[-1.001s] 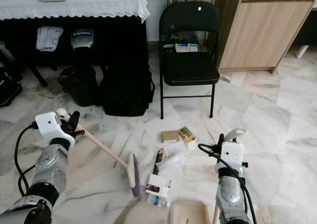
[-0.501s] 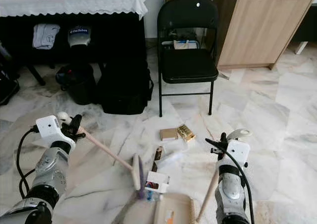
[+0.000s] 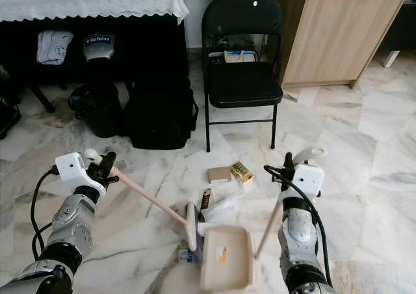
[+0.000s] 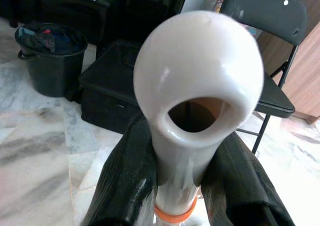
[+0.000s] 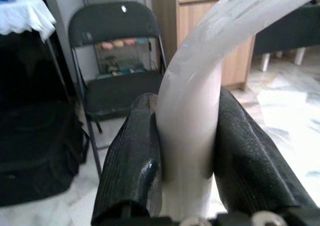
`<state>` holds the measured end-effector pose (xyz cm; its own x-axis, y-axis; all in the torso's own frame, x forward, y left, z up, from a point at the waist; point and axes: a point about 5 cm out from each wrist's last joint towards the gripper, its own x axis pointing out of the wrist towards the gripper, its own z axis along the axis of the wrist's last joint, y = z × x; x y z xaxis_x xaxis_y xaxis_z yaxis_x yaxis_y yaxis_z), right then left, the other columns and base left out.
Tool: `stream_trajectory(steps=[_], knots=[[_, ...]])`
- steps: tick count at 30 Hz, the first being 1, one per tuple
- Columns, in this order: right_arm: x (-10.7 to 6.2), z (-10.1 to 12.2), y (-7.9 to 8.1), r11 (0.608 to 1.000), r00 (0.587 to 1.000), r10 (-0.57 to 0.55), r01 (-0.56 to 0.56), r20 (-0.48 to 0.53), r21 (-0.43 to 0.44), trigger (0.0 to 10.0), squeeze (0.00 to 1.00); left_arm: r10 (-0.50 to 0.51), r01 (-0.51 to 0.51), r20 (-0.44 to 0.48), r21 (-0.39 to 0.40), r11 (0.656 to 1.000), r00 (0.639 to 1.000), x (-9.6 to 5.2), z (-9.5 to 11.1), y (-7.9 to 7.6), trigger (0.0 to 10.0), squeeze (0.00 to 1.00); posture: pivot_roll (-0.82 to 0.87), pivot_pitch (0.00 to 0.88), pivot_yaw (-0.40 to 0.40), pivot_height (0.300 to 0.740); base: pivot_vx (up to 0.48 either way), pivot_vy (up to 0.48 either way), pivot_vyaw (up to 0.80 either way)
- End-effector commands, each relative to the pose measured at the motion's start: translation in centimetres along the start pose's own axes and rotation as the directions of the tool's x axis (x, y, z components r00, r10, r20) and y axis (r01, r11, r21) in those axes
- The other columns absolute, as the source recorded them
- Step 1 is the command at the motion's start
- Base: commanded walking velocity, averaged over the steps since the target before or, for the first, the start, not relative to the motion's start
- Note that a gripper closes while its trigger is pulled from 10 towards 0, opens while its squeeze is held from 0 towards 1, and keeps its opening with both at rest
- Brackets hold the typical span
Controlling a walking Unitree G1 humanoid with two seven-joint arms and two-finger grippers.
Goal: Sweep floor
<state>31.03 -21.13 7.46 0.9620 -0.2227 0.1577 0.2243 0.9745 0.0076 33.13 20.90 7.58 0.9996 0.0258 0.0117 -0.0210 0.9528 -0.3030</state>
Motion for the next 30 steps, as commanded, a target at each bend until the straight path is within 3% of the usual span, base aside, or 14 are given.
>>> stream_trajectory(steps=[1,7,16,18,30], knots=[[0.8,1.3,0.7,1.0,0.998,0.013,-0.014,0.064,0.022,10.0,0.0,-0.011,0.011,-0.003,-0.015,1.0,1.0,0.2,0.1,-0.2,10.0,0.0,0.0,0.088,0.034,0.74,0.0,0.0,0.0],[1.5,2.8,0.4,1.0,0.991,-0.006,0.002,0.132,0.027,10.0,0.0,-0.012,0.012,0.001,-0.018,1.0,1.0,0.2,0.3,-0.1,10.0,0.0,0.0,0.083,0.031,0.74,0.0,0.0,0.0],[2.9,6.9,-0.3,0.998,0.949,-0.055,0.045,0.311,0.041,10.0,0.0,-0.017,0.017,0.007,-0.024,1.0,1.0,0.2,0.3,-0.3,10.0,0.0,0.0,0.079,0.026,0.74,0.0,0.0,0.0],[3.3,9.4,0.2,0.997,0.904,-0.009,0.04,0.427,-0.066,10.0,0.0,-0.021,0.022,0.004,-0.027,0.999,1.0,0.2,0.1,-0.4,10.0,0.0,0.0,0.078,0.028,0.74,0.0,0.0,0.0],[3.8,12.8,1.4,0.996,0.848,0.004,0.046,0.531,-0.082,10.0,0.0,-0.035,0.035,0.004,-0.029,0.999,0.999,0.3,0.1,-0.8,10.0,0.0,0.0,0.064,0.025,0.74,0.0,0.0,0.0]])
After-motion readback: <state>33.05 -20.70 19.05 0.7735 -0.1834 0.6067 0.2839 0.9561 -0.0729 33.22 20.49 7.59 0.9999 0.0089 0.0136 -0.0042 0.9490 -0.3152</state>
